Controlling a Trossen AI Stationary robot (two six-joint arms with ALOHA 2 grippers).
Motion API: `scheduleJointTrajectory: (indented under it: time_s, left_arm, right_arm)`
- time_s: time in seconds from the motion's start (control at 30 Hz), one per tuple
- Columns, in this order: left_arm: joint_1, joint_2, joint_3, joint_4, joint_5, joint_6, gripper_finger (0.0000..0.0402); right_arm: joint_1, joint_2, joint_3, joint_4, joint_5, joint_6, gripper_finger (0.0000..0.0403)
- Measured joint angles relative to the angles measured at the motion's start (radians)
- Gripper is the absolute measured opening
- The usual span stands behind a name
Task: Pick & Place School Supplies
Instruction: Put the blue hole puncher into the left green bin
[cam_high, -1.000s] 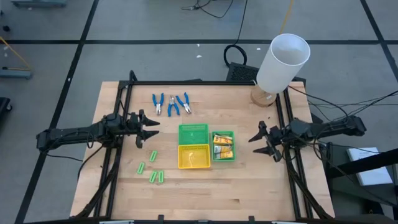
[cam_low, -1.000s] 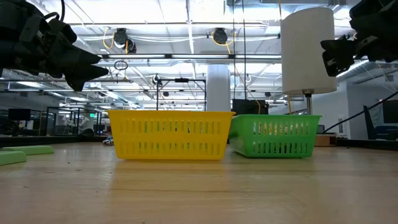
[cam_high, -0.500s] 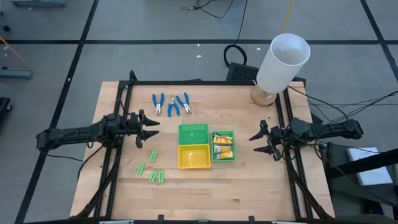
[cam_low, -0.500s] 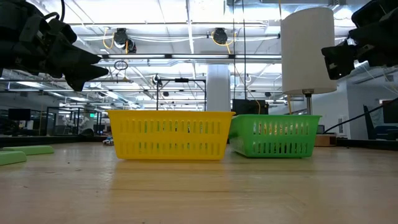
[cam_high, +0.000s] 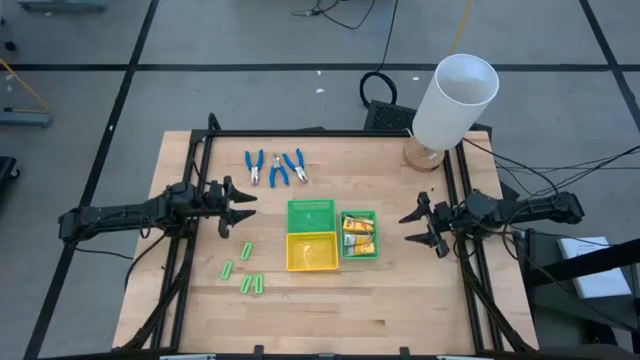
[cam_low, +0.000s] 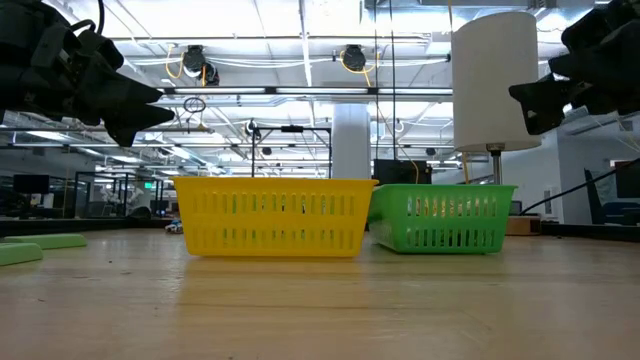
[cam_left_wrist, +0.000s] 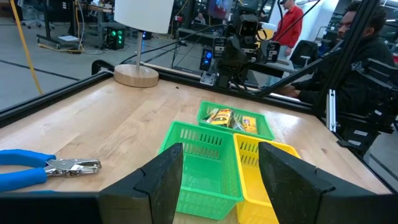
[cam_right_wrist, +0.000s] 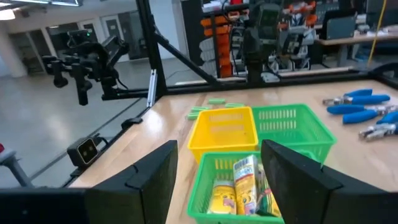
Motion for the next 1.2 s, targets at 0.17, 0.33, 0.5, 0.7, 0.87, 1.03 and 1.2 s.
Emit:
scheduleJointTrajectory:
  time_s: [0.17, 0.33, 0.5, 0.7, 0.87, 1.03, 1.2]
  left_arm:
    - [0.000, 0.000, 0.000, 0.000, 0.000, 0.000, 0.0214]
    - [0.000, 0.000, 0.000, 0.000, 0.000, 0.000, 0.0214]
    - [0.000, 0.000, 0.000, 0.000, 0.000, 0.000, 0.0214]
    - [0.000, 0.000, 0.000, 0.000, 0.000, 0.000, 0.0214]
    - [0.000, 0.000, 0.000, 0.000, 0.000, 0.000, 0.0214]
    - [0.000, 0.000, 0.000, 0.000, 0.000, 0.000, 0.0214]
    - [0.000, 0.000, 0.000, 0.000, 0.000, 0.000, 0.0214]
  right_arm:
    - [0.000, 0.001, -0.002, -0.026, -0.001, -0.036, 0.0226]
    - [0.000, 0.001, -0.002, -0.058, 0.002, -0.038, 0.0226]
    - [0.000, 0.012, -0.004, -0.059, 0.002, -0.036, 0.0226]
    - [0.000, 0.016, -0.004, -0.029, -0.002, -0.036, 0.0226]
    - [0.000, 0.016, -0.004, -0.014, -0.002, -0.036, 0.0226]
    - [0.000, 0.016, -0.004, -0.012, -0.002, -0.036, 0.0226]
    - [0.000, 0.016, -0.004, -0.010, -0.002, -0.035, 0.0226]
